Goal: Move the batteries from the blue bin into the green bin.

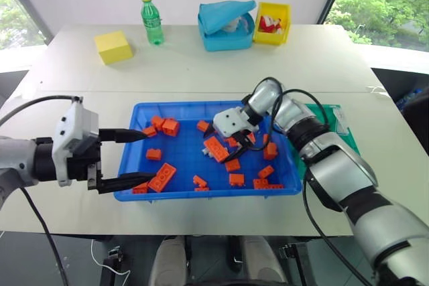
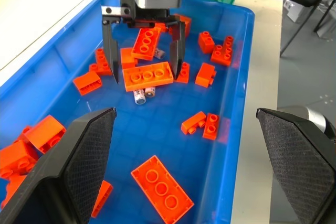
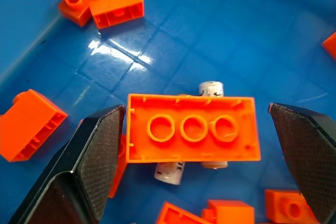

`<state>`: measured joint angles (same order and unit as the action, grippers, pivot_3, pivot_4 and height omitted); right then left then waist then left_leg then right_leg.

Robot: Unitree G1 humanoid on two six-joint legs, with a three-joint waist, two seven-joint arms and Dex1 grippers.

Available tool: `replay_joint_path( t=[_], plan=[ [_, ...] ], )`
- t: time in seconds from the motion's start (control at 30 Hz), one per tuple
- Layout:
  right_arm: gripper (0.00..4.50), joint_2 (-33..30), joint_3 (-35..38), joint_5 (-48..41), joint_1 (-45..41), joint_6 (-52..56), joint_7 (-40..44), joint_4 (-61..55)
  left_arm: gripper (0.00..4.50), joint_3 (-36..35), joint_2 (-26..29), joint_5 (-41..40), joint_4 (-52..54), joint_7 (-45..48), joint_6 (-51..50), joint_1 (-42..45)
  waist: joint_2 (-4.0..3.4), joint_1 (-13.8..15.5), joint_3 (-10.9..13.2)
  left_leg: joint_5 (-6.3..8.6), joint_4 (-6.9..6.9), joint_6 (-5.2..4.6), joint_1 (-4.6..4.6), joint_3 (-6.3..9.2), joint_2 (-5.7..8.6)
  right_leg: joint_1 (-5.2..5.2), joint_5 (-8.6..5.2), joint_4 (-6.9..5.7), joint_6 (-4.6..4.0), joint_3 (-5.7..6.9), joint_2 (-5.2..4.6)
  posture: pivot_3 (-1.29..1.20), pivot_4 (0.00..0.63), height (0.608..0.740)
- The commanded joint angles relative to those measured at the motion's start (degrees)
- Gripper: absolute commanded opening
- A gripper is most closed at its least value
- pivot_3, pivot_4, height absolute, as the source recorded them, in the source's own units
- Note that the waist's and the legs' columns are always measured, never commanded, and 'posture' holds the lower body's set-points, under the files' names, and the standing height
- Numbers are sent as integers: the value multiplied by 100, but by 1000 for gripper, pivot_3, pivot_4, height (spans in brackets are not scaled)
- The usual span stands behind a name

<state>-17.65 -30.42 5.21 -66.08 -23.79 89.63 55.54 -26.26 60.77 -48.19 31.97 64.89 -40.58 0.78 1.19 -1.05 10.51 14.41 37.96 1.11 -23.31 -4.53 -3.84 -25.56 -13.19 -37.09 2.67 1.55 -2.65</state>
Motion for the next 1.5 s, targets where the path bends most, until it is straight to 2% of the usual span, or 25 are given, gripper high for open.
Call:
replay_joint_path(
  t=[0.03, 0.3, 0.37, 0.43, 0.47, 0.7, 0.83, 1.03, 1.1, 1.13, 1.3, 1.5],
  plan=[
    [4498, 21, 149, 79, -129, -81, 84, 38, 4500, -81, 12, -66, 61, -18, 114, 134, 0, 0, 0, 0, 0, 0, 0, 0, 0, 0, 0, 0, 0, 0, 0, 0, 150, 736],
    [4498, 176, 285, 221, -227, 87, -30, 377, 4500, 214, 16, 57, -118, 16, 255, 445, 0, -1, 0, 0, 0, 0, 1, 0, 0, 0, 2, -1, 4, 0, 0, 0, 150, 736],
    [3965, 217, 366, 187, -265, 226, 15, 410, 4500, 280, 19, 74, -165, 17, 285, 514, 0, -2, 0, 0, 0, 0, 1, 0, 0, 0, 2, -1, 4, 0, 1, 0, 150, 736],
    [3168, 224, 414, 182, -285, 275, 64, 387, 4500, 339, 17, 94, -208, 17, 310, 579, 0, -5, 0, 0, 0, 0, 1, 0, 0, 0, 3, -1, 5, 0, 1, 0, 150, 736],
    [3148, 219, 437, 172, -287, 296, 113, 351, 4500, 367, 14, 105, -229, 17, 324, 612, -1, -3, 0, 0, 0, 0, 1, 0, 0, 0, 4, -1, 6, 0, 1, 0, 150, 736],
    [3148, 361, 507, -270, -254, 952, 287, -311, 4500, 478, -16, 148, -303, 8, 384, 734, -2, -16, 1, 0, -1, 0, 1, 1, -1, 0, 9, -2, 15, 0, 2, 0, 150, 736],
    [3148, 899, 529, -521, -132, 1797, 162, -1212, 4500, 506, -39, 152, -315, 17, 398, 721, -3, -36, 2, 0, -3, 0, 1, 1, -4, -3, 8, -5, 14, 1, 6, 0, 150, 736],
    [3148, 1775, 262, 68, 52, 2100, -1139, -1227, 4500, 567, -91, 145, -273, -40, 381, 740, -2, 19, 1, 0, -4, 2, -2, 1, -3, -7, 7, -8, 12, 3, 0, 0, 150, 736],
    [4212, 1948, 173, 188, 93, 2217, -1342, -1238, 4500, 562, -90, 130, -259, -56, 372, 738, 2, 25, -1, -2, -2, 6, -7, 0, 0, -9, -1, -6, -3, 4, -5, 0, 150, 736],
    [4468, 1986, 123, 251, 109, 2258, -1406, -1293, 4500, 553, -87, 122, -260, -59, 368, 735, 3, 24, -2, -2, -1, 7, -8, 0, 0, -9, -2, -5, -4, 3, -6, 0, 150, 736],
    [4468, 1721, 179, 219, -17, 2496, -1153, -1569, 4500, 548, -77, 121, -273, -59, 375, 719, 3, 21, -1, -2, -1, 6, -8, 1, 0, -9, -2, -5, -4, 4, -4, 0, 150, 736],
    [4468, 913, 352, 159, -362, 2032, -569, -1177, 4500, 666, -92, 187, -388, -45, 450, 824, 3, 9, -1, -2, -1, 6, -7, 1, 0, -9, -1, -4, -2, 4, -3, 0, 150, 736]
  ],
)
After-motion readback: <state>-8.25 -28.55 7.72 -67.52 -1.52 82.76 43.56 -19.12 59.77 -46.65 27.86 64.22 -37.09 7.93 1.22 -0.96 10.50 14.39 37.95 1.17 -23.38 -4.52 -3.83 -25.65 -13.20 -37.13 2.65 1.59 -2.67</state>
